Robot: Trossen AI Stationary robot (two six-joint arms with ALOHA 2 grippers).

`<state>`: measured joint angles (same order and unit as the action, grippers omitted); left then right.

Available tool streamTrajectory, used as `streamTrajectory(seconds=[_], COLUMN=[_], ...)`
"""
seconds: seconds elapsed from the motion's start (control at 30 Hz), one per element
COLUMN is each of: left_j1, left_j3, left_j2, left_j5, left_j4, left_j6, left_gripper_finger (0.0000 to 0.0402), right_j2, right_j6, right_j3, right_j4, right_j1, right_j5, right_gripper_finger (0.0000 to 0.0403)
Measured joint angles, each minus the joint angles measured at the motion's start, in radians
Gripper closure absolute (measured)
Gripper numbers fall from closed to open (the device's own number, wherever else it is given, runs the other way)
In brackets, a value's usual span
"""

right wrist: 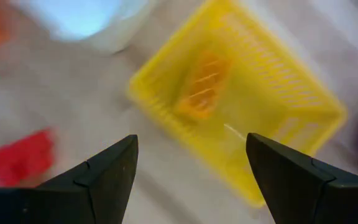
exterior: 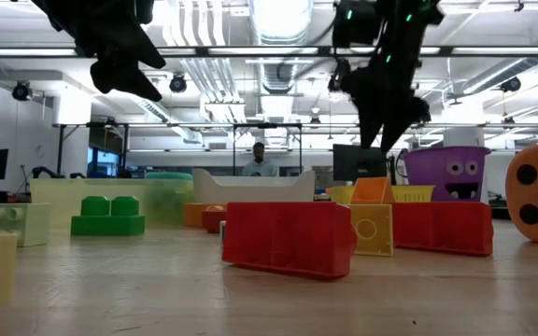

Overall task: Pick & Place Toys
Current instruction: Put the orange game piece into the yellow bin

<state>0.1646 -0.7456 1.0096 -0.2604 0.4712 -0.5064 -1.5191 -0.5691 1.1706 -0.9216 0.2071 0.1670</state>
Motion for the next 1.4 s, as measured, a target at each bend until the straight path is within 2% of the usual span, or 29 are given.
streamTrajectory(seconds=[0.17, 0.3, 0.43, 0.57, 0.77, 0.93, 1.4], left_j1=[0.000, 0.000, 0.000, 0.000, 0.000, 0.000, 0.000], left_j3=[0.000, 0.000, 0.000, 0.000, 0.000, 0.000, 0.000], left_j2=[0.000, 0.000, 0.000, 0.000, 0.000, 0.000, 0.000], left_j5=[0.000, 0.000, 0.000, 0.000, 0.000, 0.000, 0.002], left_j4=[0.000, -0.001, -0.001, -0.001, 0.001, 0.005, 0.005], left_j6=[0.000, -0.001, -0.026, -0.026, -0.027, -0.027, -0.045], left_gripper_finger=[0.0048, 0.0048, 0.0048, 0.0048, 0.0048, 0.0048, 0.0048], right_j2=[0.012, -0.018, -0.065, -0.141, -0.269, -0.351, -0.521], right_j6=[-0.095, -0.251, -0.350, -0.375, -0.497, -0.502, -0.460], right_j3=[0.000, 0.004, 0.047, 0.116, 0.256, 0.350, 0.450], right_j4=[0.002, 0.004, -0.024, -0.063, -0.216, -0.250, -0.369], right_j1=[-0.185, -0.320, -0.413, -0.478, -0.530, -0.560, -0.562], right_j5=[0.022, 0.098, 0.128, 0.151, 0.208, 0.228, 0.222], right_gripper_finger=[0.0106, 0.0106, 0.0106, 0.0106, 0.0106, 0.0107, 0.0107])
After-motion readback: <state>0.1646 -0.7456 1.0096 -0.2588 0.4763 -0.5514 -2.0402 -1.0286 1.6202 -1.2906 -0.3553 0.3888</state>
